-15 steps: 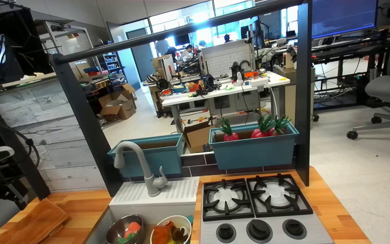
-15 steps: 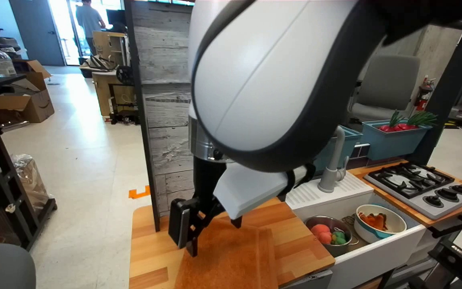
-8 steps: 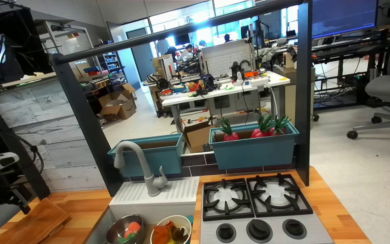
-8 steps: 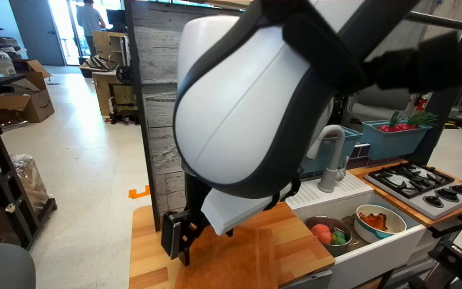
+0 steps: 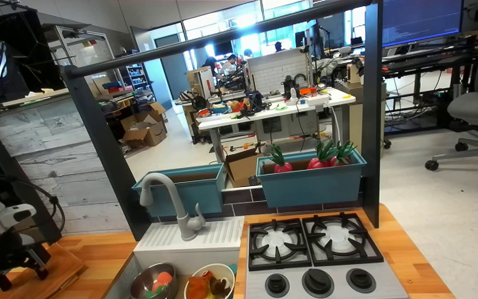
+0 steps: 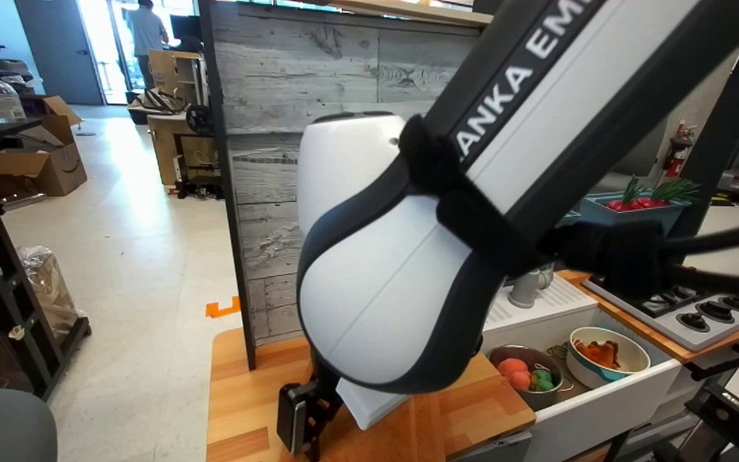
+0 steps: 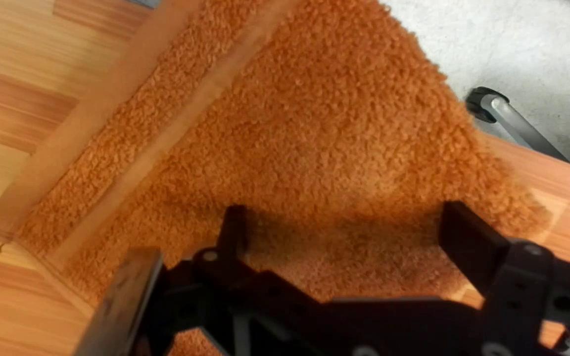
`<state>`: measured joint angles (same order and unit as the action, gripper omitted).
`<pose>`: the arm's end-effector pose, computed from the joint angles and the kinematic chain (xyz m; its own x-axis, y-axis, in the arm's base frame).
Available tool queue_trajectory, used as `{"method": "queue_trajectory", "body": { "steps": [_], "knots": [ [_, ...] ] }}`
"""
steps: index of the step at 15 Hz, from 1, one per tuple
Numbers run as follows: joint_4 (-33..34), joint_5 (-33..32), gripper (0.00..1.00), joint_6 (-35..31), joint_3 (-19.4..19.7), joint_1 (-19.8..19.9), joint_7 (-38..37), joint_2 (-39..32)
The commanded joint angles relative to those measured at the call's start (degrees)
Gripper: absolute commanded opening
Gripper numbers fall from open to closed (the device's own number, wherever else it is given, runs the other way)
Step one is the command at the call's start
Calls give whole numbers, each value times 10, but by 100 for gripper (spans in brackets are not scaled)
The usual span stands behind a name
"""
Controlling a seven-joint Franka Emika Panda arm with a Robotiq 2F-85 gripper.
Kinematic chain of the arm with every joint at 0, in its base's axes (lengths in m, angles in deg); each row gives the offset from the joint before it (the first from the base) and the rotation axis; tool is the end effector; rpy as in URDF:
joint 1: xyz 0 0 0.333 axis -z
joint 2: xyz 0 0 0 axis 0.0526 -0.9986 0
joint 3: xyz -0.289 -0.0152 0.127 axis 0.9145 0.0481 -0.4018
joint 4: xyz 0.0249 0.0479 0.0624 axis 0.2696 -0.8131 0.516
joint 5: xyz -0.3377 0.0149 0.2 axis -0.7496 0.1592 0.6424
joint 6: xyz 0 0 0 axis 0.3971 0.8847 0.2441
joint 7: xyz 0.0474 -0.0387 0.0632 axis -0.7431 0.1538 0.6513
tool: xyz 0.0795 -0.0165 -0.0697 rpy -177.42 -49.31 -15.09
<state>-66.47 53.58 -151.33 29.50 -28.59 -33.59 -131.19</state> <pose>0.5333 0.3903 -0.0148 0.9198 0.3919 -0.0206 0.3917 -0.9200 -0.0098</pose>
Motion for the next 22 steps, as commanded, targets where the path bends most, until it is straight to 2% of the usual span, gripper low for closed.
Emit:
{"method": "queue_trajectory", "body": {
  "steps": [1,3,6,9,11,14,16,19,22],
  "knots": [
    [11,6,100,2,3,-4,3,-9],
    [12,7,100,10,-7,2,17,-8],
    [50,23,100,59,-10,9,6,-44],
    [83,48,100,95,18,31,-30,-86],
    [96,62,100,95,39,54,-50,-106],
    [104,97,100,101,44,95,-74,-100],
    [108,111,100,84,51,105,-104,-100],
    [106,109,100,13,47,79,-135,-94],
    [103,97,100,-86,59,6,-169,-87]
  ]
}}
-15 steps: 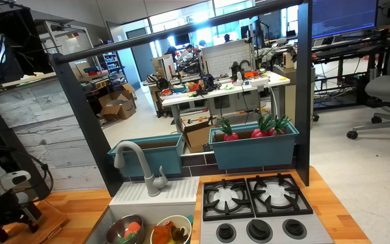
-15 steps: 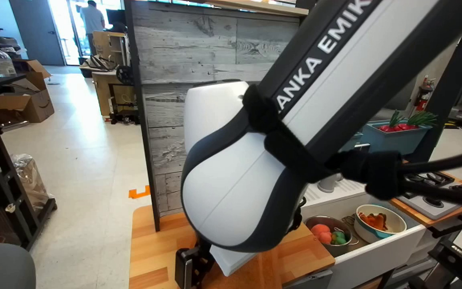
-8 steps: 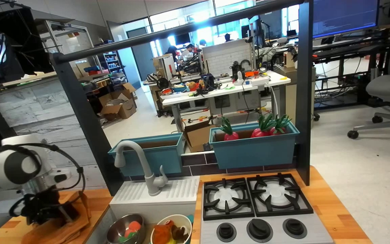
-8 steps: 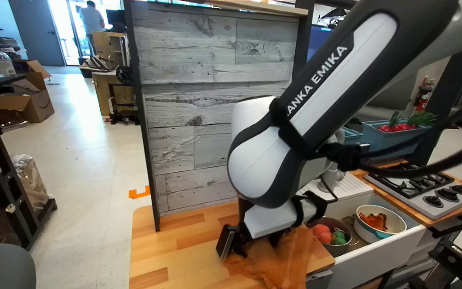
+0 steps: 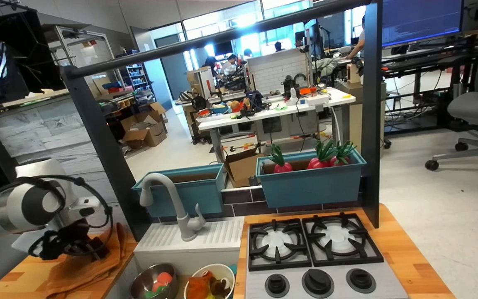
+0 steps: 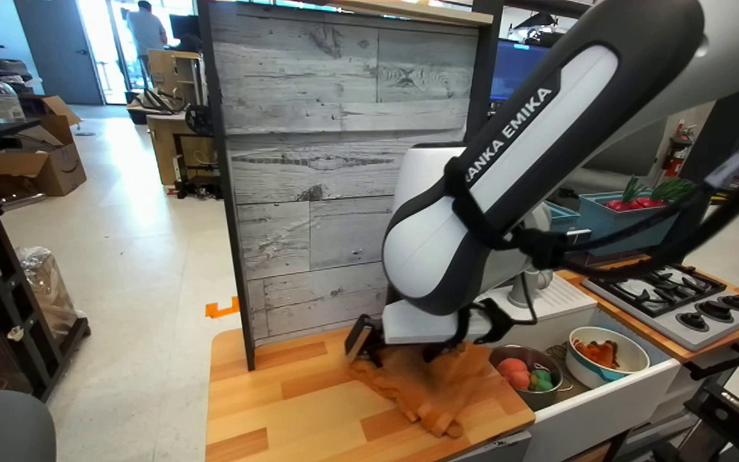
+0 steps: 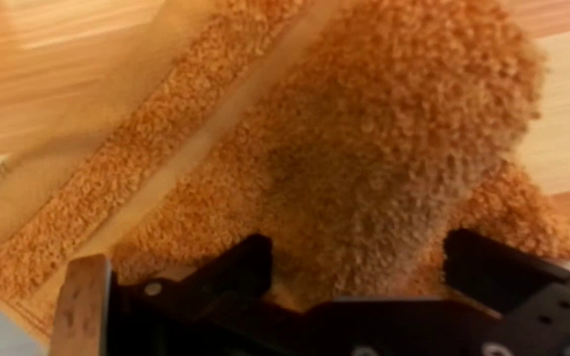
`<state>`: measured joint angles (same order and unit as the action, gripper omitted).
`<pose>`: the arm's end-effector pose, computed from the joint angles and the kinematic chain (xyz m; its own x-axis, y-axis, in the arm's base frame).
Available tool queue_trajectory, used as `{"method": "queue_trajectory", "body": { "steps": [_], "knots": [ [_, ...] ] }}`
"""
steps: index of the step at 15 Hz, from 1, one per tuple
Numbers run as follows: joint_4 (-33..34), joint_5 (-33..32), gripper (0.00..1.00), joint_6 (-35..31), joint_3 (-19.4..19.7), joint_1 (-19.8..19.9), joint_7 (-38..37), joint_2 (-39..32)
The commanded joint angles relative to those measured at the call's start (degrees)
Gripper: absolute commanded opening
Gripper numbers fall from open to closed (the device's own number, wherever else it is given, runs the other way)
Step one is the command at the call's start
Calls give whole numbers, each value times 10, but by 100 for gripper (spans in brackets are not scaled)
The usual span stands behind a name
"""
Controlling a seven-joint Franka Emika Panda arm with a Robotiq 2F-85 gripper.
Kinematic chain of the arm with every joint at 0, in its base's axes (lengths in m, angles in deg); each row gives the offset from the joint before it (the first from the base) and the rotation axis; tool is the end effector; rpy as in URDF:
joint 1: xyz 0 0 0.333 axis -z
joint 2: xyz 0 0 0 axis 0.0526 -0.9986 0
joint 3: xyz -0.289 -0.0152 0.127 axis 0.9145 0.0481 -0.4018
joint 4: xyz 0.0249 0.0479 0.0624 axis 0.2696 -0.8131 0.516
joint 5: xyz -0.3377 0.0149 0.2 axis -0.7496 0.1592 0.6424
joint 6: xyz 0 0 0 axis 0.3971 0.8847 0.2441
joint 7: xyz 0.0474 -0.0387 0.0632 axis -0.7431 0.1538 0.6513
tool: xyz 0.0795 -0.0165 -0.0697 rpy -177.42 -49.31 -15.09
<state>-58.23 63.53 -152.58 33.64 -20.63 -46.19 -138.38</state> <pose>0.6158 0.2754 -0.0492 0.9900 -0.1409 -0.0027 -0.1409 -0.9893 -0.0369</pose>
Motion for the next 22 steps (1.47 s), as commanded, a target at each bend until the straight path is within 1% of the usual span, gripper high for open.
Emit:
{"method": "queue_trajectory", "body": {
  "steps": [1,3,5,6,8,9,11,14,16,17,18,20,22],
  "knots": [
    [24,-3,100,-100,24,-100,-51,-15],
    [42,-4,100,-134,32,-153,-62,-22],
    [60,2,100,-132,37,-185,-63,-32],
    [68,4,100,-127,38,-192,-61,-38],
    [73,16,100,-111,42,-186,-67,-49],
    [71,21,100,-107,45,-176,-71,-53],
    [48,40,100,-99,57,-147,-89,-54],
    [-4,52,100,-114,84,-108,-112,-40],
    [-9,54,100,-103,99,-80,-130,-38],
    [-4,51,100,-94,100,-73,-137,-38],
    [-2,46,100,-88,88,-62,-129,-34],
    [11,33,100,-70,62,-63,-110,-33],
    [23,14,100,-63,53,-95,-99,-34]
  ]
}}
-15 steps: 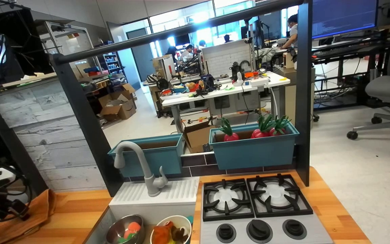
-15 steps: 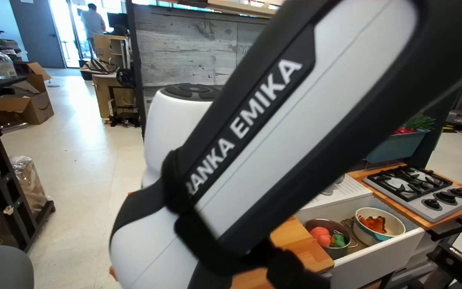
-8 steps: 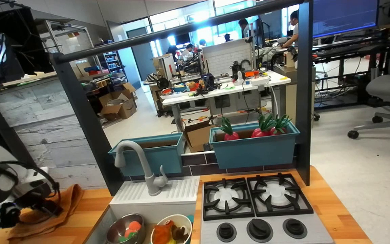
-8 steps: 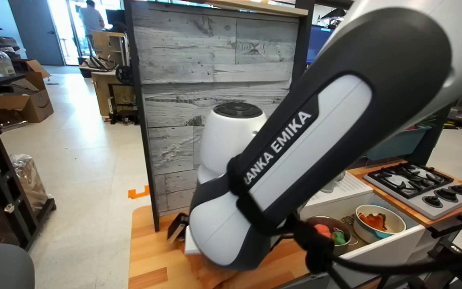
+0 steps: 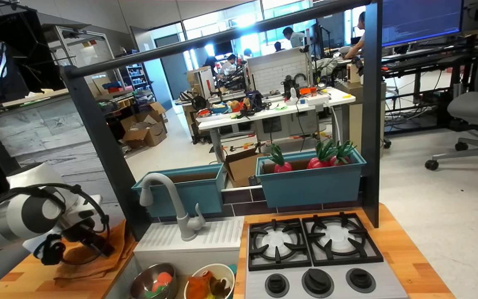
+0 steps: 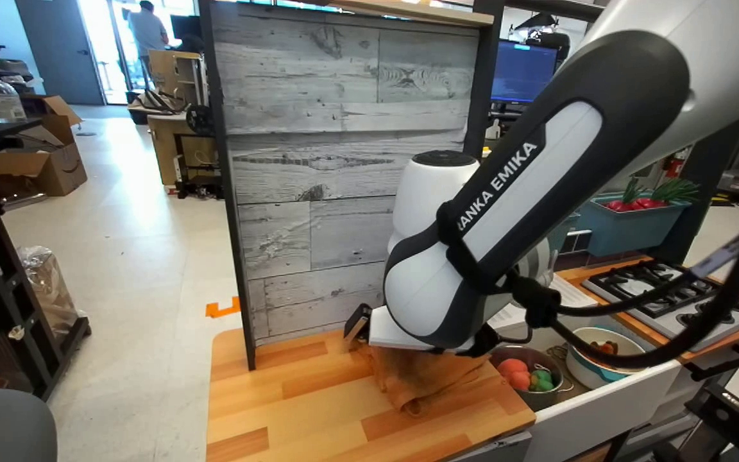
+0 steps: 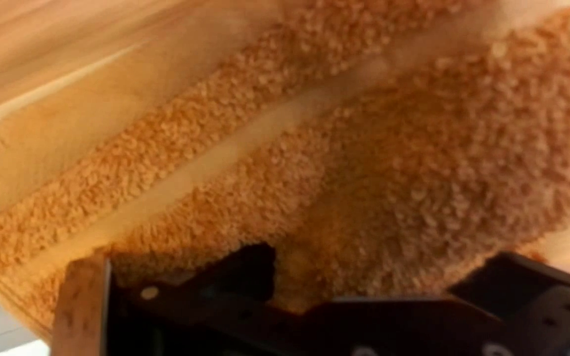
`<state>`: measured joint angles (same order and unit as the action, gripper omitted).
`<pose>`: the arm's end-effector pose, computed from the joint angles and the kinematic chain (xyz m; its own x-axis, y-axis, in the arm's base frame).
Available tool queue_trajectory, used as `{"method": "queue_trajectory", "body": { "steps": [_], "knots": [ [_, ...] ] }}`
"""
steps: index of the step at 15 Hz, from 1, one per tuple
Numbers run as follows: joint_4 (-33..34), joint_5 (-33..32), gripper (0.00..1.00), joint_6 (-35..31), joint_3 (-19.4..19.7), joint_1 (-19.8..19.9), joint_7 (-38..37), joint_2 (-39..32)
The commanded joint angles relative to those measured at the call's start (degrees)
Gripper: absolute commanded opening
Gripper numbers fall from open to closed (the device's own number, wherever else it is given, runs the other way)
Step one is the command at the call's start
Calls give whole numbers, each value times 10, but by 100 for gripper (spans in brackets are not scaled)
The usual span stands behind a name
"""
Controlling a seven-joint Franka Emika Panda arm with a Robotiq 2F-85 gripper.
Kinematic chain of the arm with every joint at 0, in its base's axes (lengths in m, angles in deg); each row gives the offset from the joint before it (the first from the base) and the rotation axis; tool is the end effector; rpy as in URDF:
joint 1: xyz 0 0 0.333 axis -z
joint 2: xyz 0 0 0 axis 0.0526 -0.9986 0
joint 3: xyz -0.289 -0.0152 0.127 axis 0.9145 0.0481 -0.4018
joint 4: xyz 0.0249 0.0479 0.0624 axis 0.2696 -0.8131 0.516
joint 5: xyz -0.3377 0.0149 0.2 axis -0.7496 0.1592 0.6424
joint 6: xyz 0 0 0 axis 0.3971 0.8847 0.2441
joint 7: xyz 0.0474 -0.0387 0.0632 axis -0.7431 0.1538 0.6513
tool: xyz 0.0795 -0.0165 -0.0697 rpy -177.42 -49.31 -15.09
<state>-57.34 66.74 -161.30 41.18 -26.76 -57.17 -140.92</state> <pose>0.6235 0.2741 -0.0549 0.9403 -0.3015 0.1578 -0.2981 -0.9534 -0.0457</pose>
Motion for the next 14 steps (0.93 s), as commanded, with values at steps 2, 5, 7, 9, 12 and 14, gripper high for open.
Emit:
{"method": "queue_trajectory", "body": {
  "steps": [2,5,7,9,12,14],
  "knots": [
    [35,-34,100,38,-31,-66,17,-13],
    [71,-49,100,68,-36,-116,18,-20],
    [90,-47,100,92,-42,-127,27,-25],
    [98,-41,100,118,-40,-121,23,-34],
    [75,-31,100,156,-25,-88,-2,-41],
    [46,-20,100,151,-5,-73,-19,-33]
  ]
}}
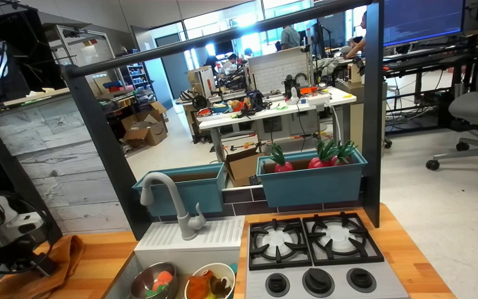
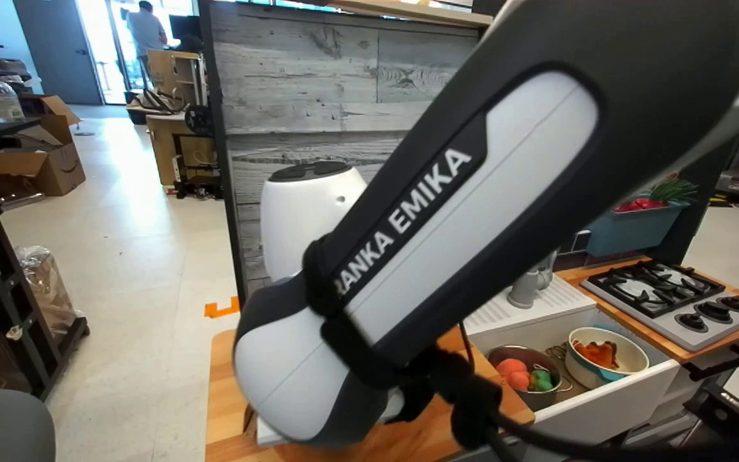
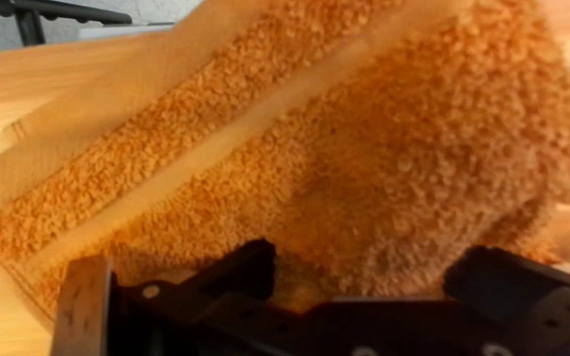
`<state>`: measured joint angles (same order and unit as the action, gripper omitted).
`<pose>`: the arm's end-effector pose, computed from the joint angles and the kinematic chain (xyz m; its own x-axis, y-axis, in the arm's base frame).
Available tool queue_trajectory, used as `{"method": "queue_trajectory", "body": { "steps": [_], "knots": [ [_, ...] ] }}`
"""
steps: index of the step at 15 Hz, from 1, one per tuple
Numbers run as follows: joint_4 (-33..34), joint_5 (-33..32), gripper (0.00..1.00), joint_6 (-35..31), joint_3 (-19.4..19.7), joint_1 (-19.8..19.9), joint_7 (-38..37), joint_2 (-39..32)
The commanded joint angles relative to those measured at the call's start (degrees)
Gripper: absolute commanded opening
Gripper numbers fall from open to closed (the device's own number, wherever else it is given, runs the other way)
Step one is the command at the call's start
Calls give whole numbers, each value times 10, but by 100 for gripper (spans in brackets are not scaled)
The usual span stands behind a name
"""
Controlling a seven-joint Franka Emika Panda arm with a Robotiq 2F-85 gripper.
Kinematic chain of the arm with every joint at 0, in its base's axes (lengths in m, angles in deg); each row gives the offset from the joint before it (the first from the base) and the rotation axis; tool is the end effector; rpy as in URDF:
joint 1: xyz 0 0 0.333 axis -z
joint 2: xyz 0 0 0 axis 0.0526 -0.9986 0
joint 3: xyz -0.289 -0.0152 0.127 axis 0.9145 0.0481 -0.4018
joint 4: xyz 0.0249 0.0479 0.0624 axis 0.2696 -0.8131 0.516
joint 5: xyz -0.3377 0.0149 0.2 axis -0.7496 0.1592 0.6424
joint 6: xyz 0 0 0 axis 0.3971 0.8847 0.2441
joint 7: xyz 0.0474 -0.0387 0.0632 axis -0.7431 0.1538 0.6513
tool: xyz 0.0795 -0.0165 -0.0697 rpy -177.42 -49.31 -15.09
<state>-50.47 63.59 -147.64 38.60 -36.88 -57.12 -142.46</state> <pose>0.5566 0.4112 -0.0557 0.9972 -0.0687 0.0291 -0.0697 -0.9969 0.0373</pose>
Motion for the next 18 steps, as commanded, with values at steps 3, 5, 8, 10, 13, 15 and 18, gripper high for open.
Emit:
{"method": "queue_trajectory", "body": {
  "steps": [3,5,8,10,13,15,18],
  "knots": [
    [-38,9,100,17,33,68,-51,-13],
    [-36,8,100,24,37,97,-68,-15],
    [-1,-2,100,59,15,117,-64,-16],
    [16,-21,100,55,1,97,-48,-18],
    [37,-51,100,44,-28,58,-34,-15],
    [58,-57,100,43,-48,26,-27,-18],
    [73,-49,100,41,-73,0,9,-15]
  ]
}}
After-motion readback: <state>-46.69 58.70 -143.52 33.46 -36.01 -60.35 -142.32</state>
